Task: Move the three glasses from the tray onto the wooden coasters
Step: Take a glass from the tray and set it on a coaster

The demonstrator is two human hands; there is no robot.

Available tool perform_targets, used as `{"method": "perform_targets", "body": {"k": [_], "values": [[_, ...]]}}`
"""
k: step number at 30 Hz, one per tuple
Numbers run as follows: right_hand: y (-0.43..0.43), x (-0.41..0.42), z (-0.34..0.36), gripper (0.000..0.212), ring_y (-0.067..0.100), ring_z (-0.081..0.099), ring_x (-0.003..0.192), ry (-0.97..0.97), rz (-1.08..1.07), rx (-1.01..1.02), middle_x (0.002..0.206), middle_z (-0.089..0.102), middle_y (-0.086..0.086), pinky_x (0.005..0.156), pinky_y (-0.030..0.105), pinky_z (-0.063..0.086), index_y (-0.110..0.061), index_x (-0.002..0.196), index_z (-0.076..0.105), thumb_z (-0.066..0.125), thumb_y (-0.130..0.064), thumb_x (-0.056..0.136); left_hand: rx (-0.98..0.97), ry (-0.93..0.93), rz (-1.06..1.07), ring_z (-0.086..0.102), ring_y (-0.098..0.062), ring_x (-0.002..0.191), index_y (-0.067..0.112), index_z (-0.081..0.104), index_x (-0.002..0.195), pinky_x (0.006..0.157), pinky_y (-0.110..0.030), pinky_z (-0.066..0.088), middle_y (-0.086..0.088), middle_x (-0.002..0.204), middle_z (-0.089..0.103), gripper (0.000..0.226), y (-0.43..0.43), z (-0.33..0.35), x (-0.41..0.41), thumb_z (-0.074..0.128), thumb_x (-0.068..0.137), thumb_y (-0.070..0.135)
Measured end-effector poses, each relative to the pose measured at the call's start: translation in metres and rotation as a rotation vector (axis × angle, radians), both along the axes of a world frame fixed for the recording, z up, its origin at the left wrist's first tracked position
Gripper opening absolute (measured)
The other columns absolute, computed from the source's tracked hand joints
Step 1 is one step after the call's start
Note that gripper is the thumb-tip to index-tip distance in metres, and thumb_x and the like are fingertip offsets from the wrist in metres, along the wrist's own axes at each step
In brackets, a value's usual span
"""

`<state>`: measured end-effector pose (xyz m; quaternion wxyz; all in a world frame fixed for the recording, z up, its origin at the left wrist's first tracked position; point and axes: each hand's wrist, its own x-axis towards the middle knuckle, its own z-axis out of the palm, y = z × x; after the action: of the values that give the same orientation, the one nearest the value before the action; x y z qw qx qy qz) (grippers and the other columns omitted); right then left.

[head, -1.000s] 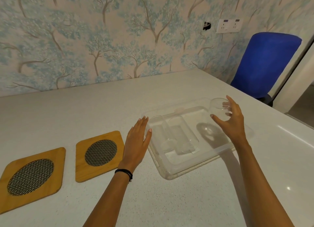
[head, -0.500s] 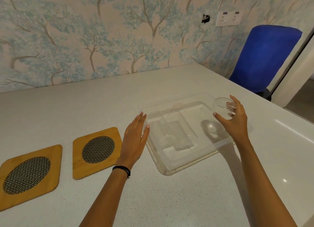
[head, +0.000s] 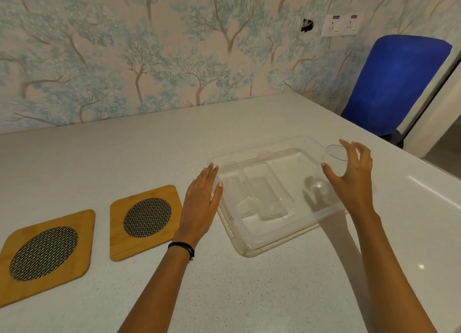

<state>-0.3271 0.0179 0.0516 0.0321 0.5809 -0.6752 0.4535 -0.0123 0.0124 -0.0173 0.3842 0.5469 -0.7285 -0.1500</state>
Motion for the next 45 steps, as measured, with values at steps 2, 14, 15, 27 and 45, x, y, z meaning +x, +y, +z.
{"method": "perform_targets", "body": {"k": [2,14,15,27,45], "values": [[0.004,0.013,0.007,0.052,0.032,0.037,0.128,0.055,0.034,-0.112,0.141,0.038,0.018,0.102,0.039,0.035,-0.014,0.131,0.047,0.065,-0.024,0.083,-0.002,-0.002,-0.002,0.014,-0.006,0.141,0.030,0.017,0.145,0.118,-0.040,0.015,0.006,0.155,0.020,0.055,0.000,-0.001,0.000,0.017,0.095,0.052],[0.023,0.072,0.003,0.081,0.017,0.056,0.110,0.122,0.411,0.545,0.130,0.053,-0.001,0.088,0.042,0.051,-0.035,0.137,0.031,0.052,-0.074,0.069,-0.003,0.006,-0.003,0.014,-0.006,0.141,0.029,0.019,0.145,0.118,-0.040,0.016,0.006,0.155,0.020,0.054,0.001,0.000,0.000,0.018,0.096,0.051],[0.023,0.075,0.001,0.084,0.018,0.056,0.110,0.140,0.402,0.579,0.131,0.053,0.000,0.089,0.044,0.050,-0.035,0.139,0.028,0.052,-0.074,0.069,-0.003,0.007,-0.003,0.014,-0.005,0.141,0.029,0.019,0.145,0.118,-0.040,0.016,0.006,0.155,0.020,0.054,0.001,0.000,0.000,0.018,0.096,0.050],[0.024,0.090,-0.012,0.091,0.028,0.058,0.104,0.193,0.323,0.718,0.120,0.057,0.012,0.083,0.038,0.047,-0.029,0.146,0.007,0.055,-0.062,0.077,0.006,0.015,-0.001,0.012,0.001,0.138,0.033,0.019,0.145,0.117,-0.036,0.014,0.011,0.154,0.020,0.055,0.001,-0.001,0.000,0.016,0.095,0.054],[0.017,0.065,-0.002,0.063,0.017,0.053,0.089,-0.078,0.226,0.440,0.113,0.060,0.010,0.076,0.027,0.038,-0.021,0.128,0.043,0.067,-0.046,0.075,0.025,0.034,-0.018,0.015,-0.004,0.141,0.032,0.019,0.145,0.118,-0.041,0.017,0.010,0.155,0.019,0.052,0.003,0.001,0.000,0.017,0.096,0.051]]}}
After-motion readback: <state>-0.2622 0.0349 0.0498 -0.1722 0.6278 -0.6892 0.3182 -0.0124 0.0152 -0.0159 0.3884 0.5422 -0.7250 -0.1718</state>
